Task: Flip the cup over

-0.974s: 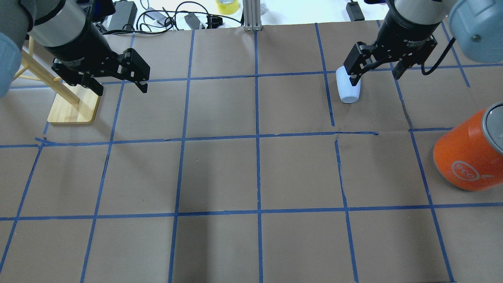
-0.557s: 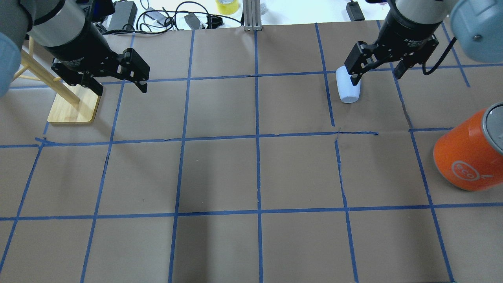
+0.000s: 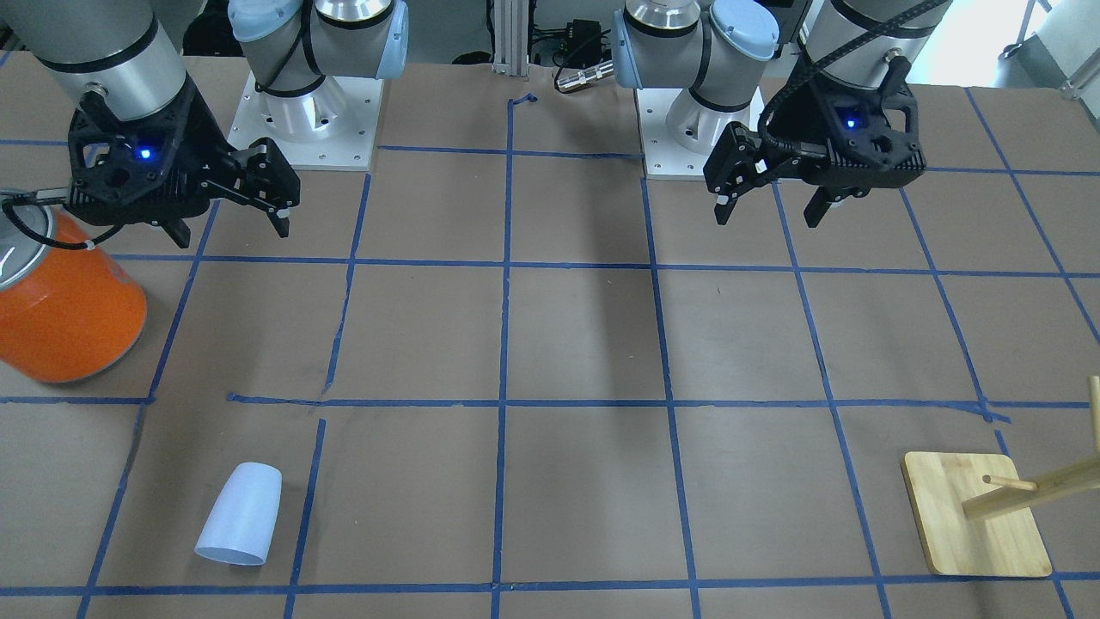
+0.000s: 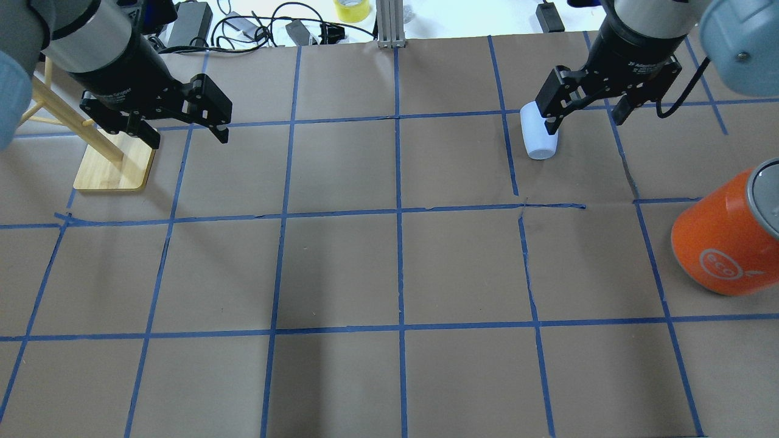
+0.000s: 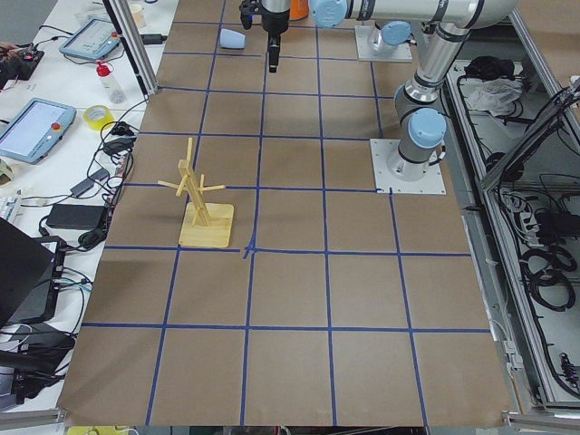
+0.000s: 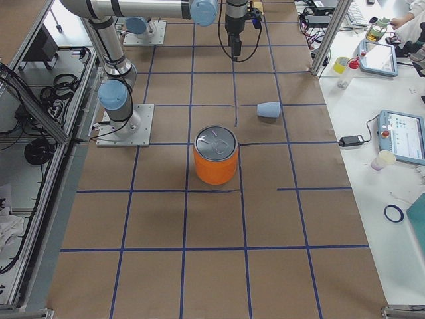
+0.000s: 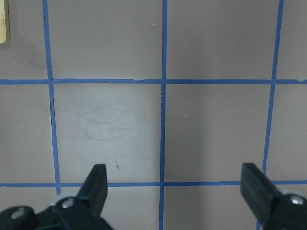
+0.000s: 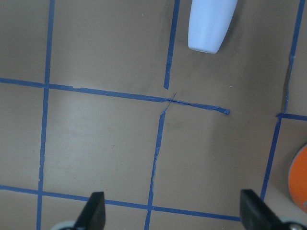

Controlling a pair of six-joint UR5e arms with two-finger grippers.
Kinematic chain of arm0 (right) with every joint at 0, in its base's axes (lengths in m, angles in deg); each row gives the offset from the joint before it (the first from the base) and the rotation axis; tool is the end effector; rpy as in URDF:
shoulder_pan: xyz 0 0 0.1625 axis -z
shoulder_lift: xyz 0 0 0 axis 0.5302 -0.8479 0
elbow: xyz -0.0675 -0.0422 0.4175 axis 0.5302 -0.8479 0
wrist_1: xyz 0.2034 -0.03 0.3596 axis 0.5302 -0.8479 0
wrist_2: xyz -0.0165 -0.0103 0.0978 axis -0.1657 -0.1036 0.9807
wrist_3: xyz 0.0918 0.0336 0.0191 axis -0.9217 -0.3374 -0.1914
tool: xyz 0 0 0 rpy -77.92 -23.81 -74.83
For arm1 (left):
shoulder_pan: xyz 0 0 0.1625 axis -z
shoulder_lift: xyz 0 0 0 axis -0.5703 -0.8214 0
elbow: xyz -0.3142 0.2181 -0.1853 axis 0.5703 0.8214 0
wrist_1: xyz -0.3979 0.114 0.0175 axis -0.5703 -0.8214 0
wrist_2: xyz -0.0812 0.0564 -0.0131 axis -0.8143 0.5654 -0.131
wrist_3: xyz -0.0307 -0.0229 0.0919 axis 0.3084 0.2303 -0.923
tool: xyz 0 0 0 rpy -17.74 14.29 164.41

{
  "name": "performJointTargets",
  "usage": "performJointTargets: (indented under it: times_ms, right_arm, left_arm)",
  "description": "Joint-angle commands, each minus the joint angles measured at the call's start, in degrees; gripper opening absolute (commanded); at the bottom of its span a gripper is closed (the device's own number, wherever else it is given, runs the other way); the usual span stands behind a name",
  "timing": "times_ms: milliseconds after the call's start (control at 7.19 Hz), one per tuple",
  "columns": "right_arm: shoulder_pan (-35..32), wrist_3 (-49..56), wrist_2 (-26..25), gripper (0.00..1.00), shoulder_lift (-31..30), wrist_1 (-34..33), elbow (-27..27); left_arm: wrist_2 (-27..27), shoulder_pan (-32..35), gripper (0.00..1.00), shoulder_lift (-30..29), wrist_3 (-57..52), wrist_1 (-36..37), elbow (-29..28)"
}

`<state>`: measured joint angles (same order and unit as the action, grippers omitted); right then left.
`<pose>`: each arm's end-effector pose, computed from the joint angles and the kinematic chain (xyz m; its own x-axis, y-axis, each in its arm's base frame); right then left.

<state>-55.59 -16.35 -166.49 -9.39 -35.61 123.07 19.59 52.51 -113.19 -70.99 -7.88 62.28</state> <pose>0.1153 -0.5088 0.4880 -0.9901 -0.1370 -0.0292 -0.1366 0.9905 -0.0171 -0.1136 -0.4850 0.5086 -0.9991 -0.0279 0.0304 -0.0301 0.9969 -0.0734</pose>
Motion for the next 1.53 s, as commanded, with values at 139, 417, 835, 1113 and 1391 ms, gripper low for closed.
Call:
performJointTargets:
  times_ms: [139, 417, 835, 1113, 1391]
  right_arm:
    - [0.16, -0.06, 0.11, 1.0, 7.27, -13.13, -0.09]
    - [0.16, -0.06, 0.2, 1.0, 11.07, -15.26, 0.0]
    - [4.28, -0.49, 0.37, 1.0, 17.11, -20.16, -0.17]
    - [5.09, -12.72, 0.55, 1.0, 21.26, -23.24, -0.26]
    - [4.56, -15.25, 0.29, 1.0, 27.22, -31.03, -0.97]
  left_arm:
    - [0.15, -0.09, 1.0, 0.06, 0.02, -0.36, 0.09]
    - [0.15, -0.18, 1.0, 0.15, -0.06, -0.27, 0.09]
    - [0.15, -0.18, 1.0, 0.15, -0.06, -0.27, 0.0]
    - [0.07, -0.1, 1.0, 0.15, -0.15, -0.27, 0.09]
    - [0.06, -0.1, 1.0, 0.15, -0.15, -0.27, 0.09]
